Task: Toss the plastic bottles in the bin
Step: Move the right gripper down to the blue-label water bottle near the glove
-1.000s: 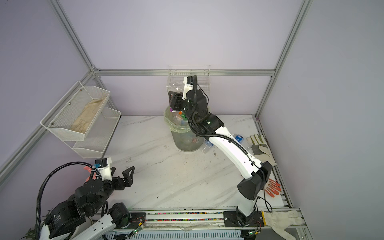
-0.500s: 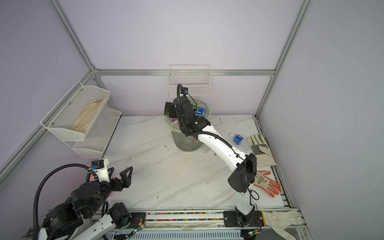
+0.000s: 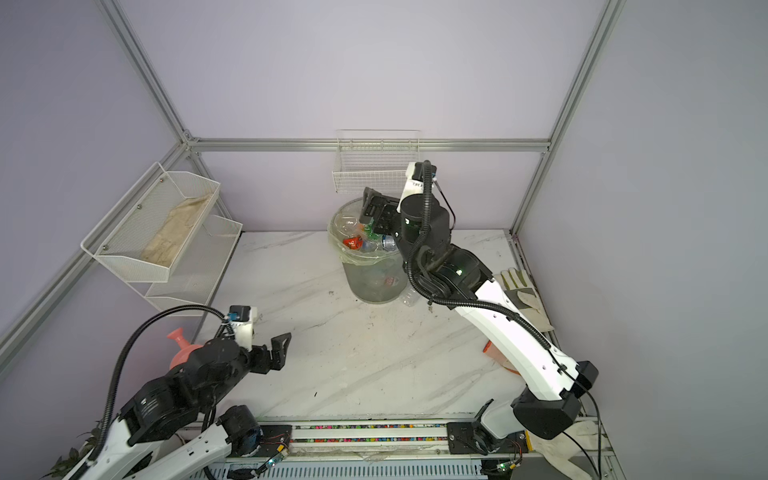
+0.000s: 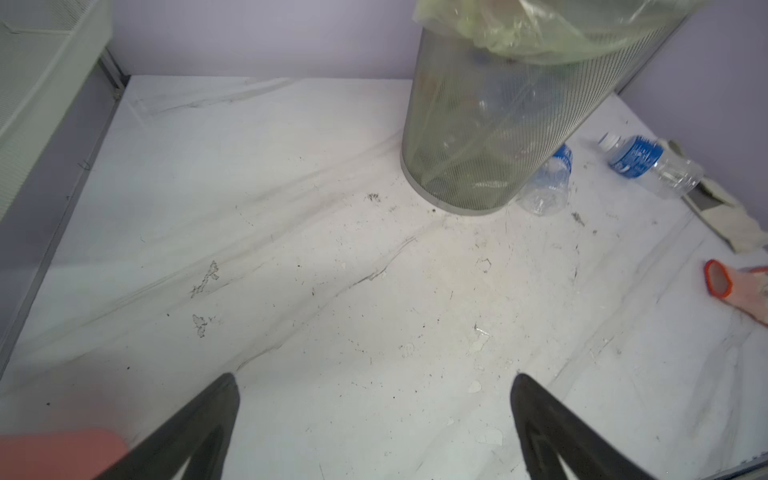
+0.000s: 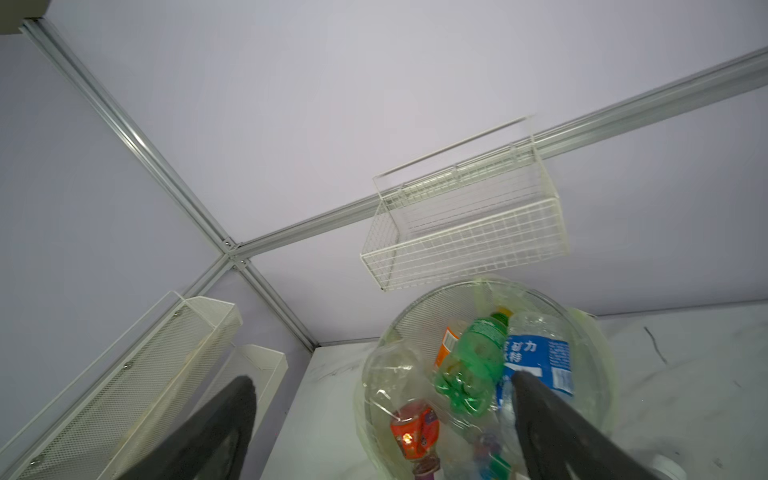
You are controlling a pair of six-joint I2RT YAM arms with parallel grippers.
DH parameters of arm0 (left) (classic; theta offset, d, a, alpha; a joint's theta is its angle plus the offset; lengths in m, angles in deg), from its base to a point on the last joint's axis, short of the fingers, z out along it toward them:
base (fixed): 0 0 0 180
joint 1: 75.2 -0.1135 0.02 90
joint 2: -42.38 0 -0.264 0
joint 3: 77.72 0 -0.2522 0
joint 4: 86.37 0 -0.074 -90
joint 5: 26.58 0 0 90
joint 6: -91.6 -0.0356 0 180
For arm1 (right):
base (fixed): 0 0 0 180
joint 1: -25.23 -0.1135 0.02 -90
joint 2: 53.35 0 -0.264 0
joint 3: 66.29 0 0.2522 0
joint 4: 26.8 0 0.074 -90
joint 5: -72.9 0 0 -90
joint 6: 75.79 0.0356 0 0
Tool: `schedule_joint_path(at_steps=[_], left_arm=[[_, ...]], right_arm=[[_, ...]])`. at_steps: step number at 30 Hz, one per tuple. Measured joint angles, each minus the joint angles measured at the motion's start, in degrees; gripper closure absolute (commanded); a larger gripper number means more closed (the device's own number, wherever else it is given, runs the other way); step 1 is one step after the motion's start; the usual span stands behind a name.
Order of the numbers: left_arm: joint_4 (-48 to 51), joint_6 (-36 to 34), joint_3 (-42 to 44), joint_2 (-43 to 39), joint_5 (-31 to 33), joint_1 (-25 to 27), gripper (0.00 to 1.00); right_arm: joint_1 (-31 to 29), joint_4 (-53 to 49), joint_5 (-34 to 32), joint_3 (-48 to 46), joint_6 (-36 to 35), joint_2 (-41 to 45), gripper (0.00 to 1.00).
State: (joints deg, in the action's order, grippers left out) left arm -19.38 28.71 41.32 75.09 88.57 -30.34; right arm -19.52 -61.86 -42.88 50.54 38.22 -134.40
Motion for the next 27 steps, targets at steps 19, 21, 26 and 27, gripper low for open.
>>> schedule_joint_path(at_steps=[19, 21, 26, 27], left_arm=[[-10.8, -2.01, -2.56, 7.26, 1.07, 17.53, 0.0], [-11.02, -1.62, -2.38, 3.13, 1.44, 17.53, 0.0], [-10.36, -0.55, -1.44, -4.22, 2.32, 17.53, 0.0], [-10.19, -0.37, -1.29, -4.55, 2.36, 17.53, 0.0]], right_arm=[[50.07, -11.54, 14.67, -15.67, 3.69, -23.34, 0.03], [51.47, -11.54, 14.47, -15.67, 3.72, -24.9, 0.03], [51.78, -10.99, 14.32, -15.41, 3.98, -27.52, 0.03], [51.76, -10.95, 14.43, -15.43, 4.17, -28.22, 0.03]])
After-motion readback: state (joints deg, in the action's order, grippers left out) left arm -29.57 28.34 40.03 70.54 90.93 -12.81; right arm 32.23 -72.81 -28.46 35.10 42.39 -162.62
